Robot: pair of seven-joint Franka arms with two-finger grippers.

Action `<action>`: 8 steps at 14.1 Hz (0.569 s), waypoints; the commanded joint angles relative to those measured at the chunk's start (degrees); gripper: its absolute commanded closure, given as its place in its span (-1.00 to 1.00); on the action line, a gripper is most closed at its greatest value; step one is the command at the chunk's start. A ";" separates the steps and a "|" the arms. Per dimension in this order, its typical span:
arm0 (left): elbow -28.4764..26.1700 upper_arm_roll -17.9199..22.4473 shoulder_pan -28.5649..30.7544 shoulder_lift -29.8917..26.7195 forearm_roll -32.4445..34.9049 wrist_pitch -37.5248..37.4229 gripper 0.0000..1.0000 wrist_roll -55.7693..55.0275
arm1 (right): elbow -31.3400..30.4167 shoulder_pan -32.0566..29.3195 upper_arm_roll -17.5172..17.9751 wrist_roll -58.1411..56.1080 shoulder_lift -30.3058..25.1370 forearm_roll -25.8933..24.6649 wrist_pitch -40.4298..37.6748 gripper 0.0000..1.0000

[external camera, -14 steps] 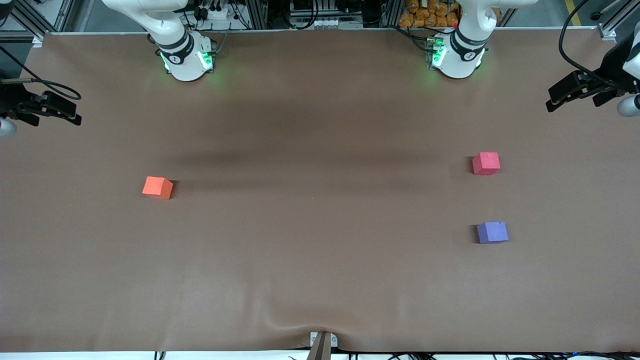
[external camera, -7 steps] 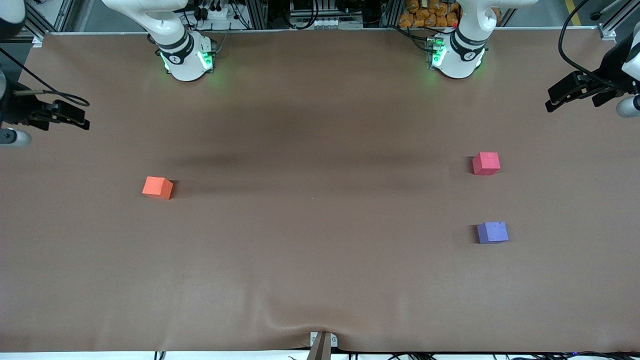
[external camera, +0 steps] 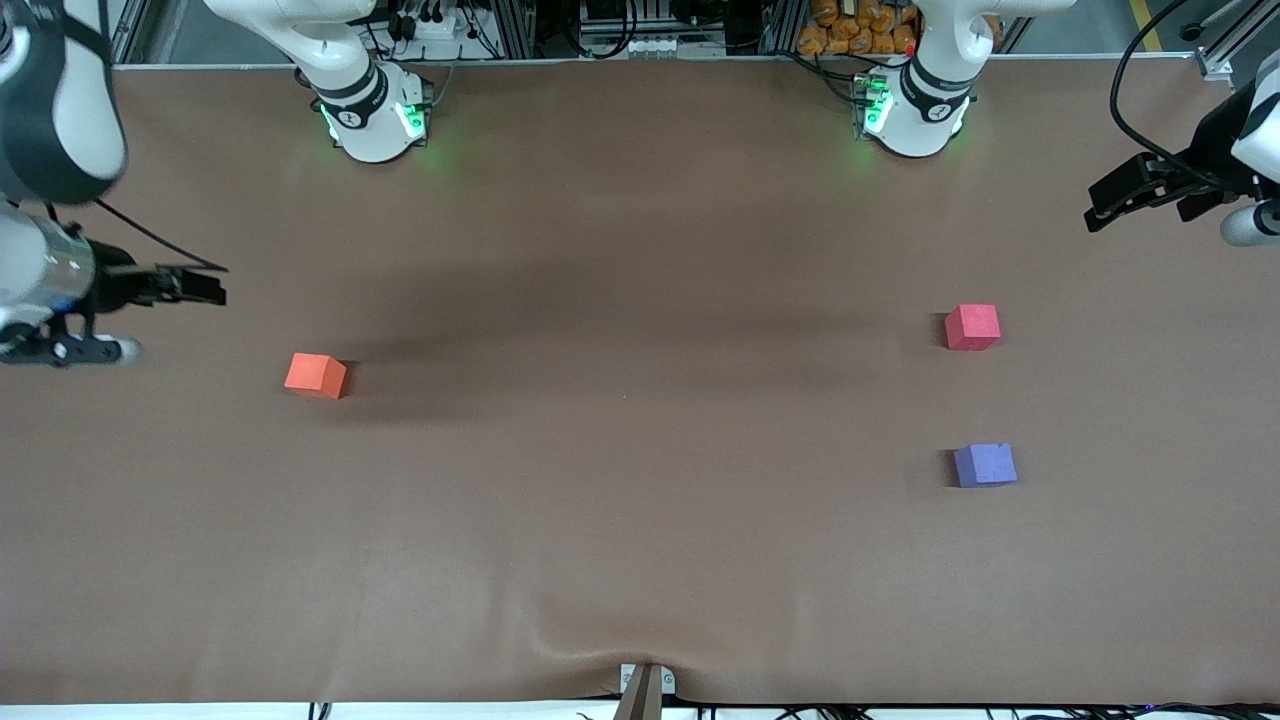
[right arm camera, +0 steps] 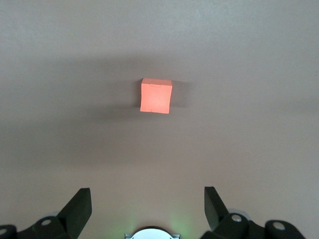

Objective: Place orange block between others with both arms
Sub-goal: 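Reach the right gripper down to the orange cube and grasp it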

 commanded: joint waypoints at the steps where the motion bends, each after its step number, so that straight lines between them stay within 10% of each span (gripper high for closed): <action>1: -0.35 0.06 -0.14 -0.22 -0.76 0.58 -1.00 1.05 | -5.23 -0.72 0.80 0.07 1.62 -0.53 6.78 -1.00; 8: 0.00 -0.03 -0.23 -0.12 -1.02 0.93 -1.00 1.05 | -15.19 -0.11 0.88 0.07 10.22 1.31 25.88 -1.00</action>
